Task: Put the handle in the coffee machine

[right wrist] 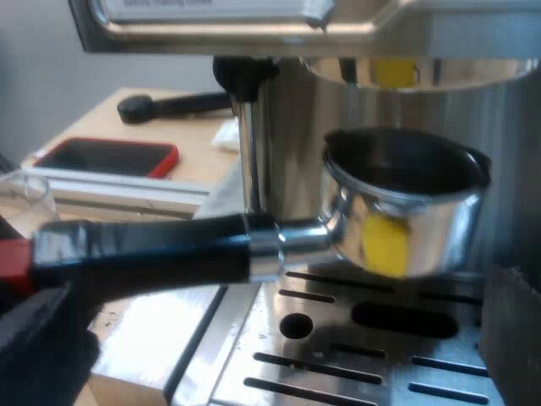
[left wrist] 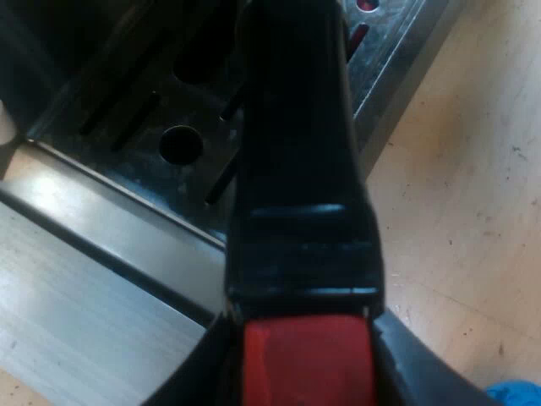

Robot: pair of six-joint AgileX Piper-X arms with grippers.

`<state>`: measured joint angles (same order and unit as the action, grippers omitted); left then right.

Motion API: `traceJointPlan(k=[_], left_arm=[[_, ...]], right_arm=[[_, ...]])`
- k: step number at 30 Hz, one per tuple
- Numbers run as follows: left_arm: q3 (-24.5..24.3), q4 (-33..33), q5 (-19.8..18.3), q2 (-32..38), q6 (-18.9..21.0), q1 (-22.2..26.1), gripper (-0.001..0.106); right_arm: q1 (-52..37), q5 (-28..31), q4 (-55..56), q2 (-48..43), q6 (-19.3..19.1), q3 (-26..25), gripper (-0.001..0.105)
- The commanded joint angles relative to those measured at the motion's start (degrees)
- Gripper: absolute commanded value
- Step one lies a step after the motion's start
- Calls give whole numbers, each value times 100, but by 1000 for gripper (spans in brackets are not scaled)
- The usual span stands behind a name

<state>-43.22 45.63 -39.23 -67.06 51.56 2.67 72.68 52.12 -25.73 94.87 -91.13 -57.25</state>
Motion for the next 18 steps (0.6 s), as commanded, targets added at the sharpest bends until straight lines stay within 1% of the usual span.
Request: traceJointPlan(k=[1, 3, 5, 9, 12, 16, 18], left_arm=[[-81, -200, -356, -17, -49, 48, 0], [-81, -297, -530, -48, -49, 188, 0], [-81, -388, -626, -48, -49, 247, 0], [-81, -446, -626, -107, -49, 257, 0], [-81, -489, -698, -309, -90, 257, 0], [-94, -594, -696, -393, -90, 257, 0], [-97, -628, -712, -400, -178, 215, 0]], right_arm=[[-7, 109, -149, 30, -134, -6, 97], [-52, 212, -150, 78, -134, -6, 97], [-109, 212, -150, 77, -134, -6, 97], [-193, 214, -290, 77, -181, -6, 97], [-286, 215, -448, 77, -341, -6, 97], [-339, 208, -468, 114, -356, -6, 97], [-393, 174, -722, 191, -429, -6, 97]])
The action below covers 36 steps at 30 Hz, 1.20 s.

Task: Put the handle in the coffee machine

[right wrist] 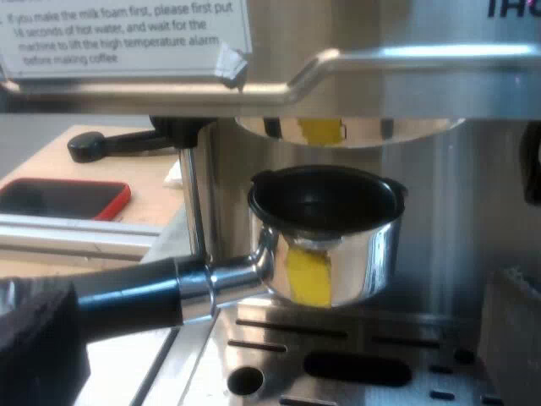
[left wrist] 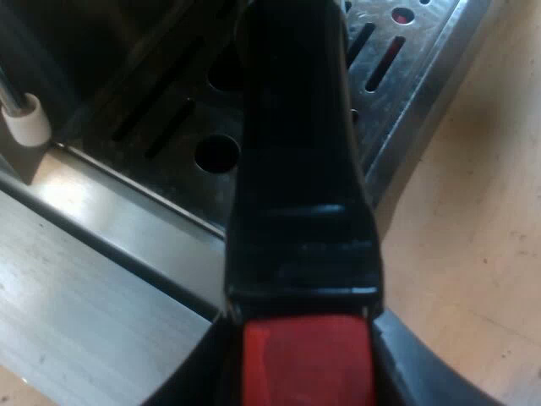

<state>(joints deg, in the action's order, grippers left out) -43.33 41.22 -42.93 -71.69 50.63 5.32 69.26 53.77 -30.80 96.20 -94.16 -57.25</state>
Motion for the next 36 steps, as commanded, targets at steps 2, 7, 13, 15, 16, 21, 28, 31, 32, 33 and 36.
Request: traceJointPlan(k=[2, 7, 13, 15, 16, 21, 28, 31, 32, 33, 36], left_arm=[[-103, -188, -342, 63, -118, -85, 0], [-102, -228, -342, 22, -117, -84, 0], [-263, -245, -342, -205, -117, -84, 0], [-332, -245, -355, -282, -117, -84, 0], [-341, -231, -355, -288, -117, -84, 0], [-570, -194, -473, -442, -117, -84, 0], [-586, -162, -561, -442, -117, -96, 0], [-586, -164, -629, -442, -173, -96, 0], [-586, -164, -626, -442, -173, -96, 0], [-586, -164, -626, -442, -173, -96, 0], [-596, -164, -626, -442, -173, -96, 0]], right_arm=[[-103, -12, -457, 146, -180, -6, 97], [-107, -87, -717, 293, -381, -6, 97], [-182, -87, -716, 325, -382, -6, 97], [-254, -87, -716, 325, -382, -6, 97], [-298, -106, -716, 325, -382, -6, 97], [-374, -150, -739, 325, -382, -6, 97], [-374, -175, -739, 325, -382, -6, 97], [-374, -175, -739, 325, -382, -6, 97], [-374, -175, -739, 325, -382, -6, 97], [-374, -175, -739, 325, -382, -6, 97], [-374, -175, -739, 325, -382, -6, 97]])
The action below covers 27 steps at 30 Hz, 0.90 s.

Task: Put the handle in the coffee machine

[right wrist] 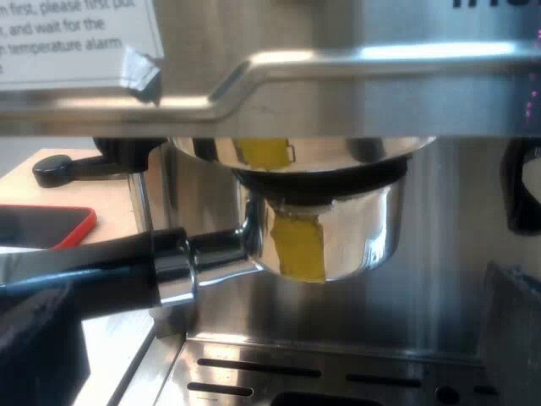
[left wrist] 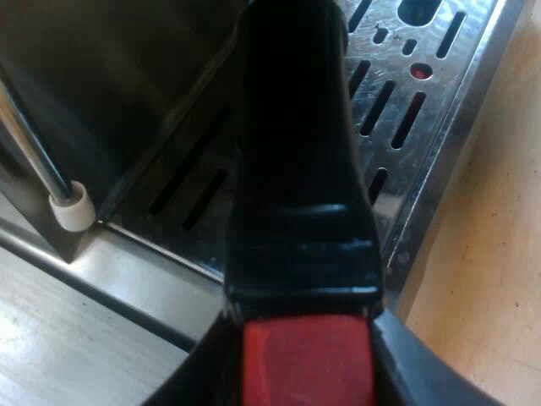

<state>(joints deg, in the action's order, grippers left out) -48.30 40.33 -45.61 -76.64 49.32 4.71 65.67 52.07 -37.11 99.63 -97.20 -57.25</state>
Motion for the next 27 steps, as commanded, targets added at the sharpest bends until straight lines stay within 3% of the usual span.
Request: traceJointPlan(k=[1, 8, 27], left_arm=[[-105, -75, -359, 53, -56, -36, 0], [-312, 218, -359, 53, -255, -13, 0], [-351, 221, -411, 368, -472, -2, 0]], right_arm=[[-14, -5, -108, -19, -78, -6, 97], [-14, -5, -108, -19, -65, -6, 97], [-14, 5, -108, -19, -42, -6, 97]])
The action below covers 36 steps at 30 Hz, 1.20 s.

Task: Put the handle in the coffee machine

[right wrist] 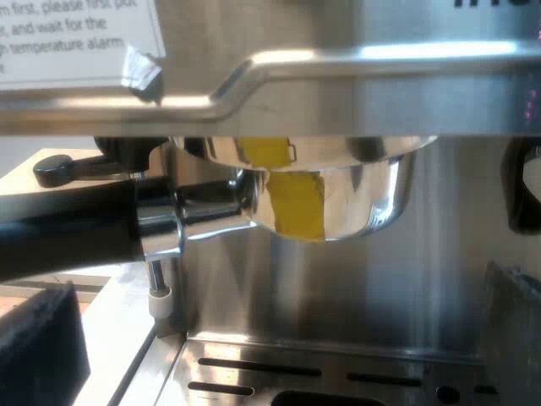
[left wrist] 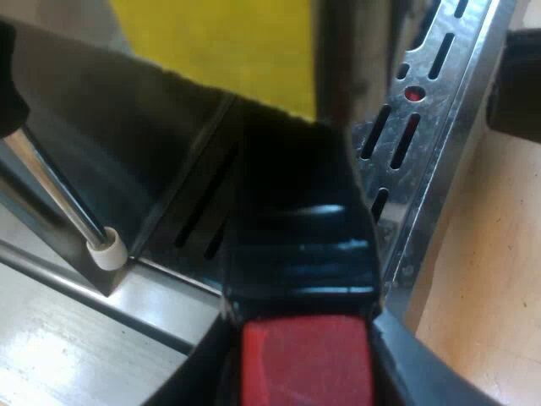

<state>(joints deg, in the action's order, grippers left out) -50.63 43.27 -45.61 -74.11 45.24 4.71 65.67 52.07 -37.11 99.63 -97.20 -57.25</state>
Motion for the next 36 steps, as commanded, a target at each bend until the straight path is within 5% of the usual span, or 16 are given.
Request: traceJointPlan(k=[1, 22, 30, 36], left_arm=[[-117, -72, -410, 115, -50, -2, 0], [-117, -24, -613, 129, 120, 503, 0], [-117, 632, -707, 139, -489, 512, 0], [-117, 647, -1031, 139, -337, 512, 0]], right_arm=[[-14, 5, -108, -19, -42, -6, 97], [-14, 5, -108, -19, -42, -6, 97], [-14, 5, -108, -19, -42, -6, 97], [-14, 5, 15, -19, -42, -6, 97]])
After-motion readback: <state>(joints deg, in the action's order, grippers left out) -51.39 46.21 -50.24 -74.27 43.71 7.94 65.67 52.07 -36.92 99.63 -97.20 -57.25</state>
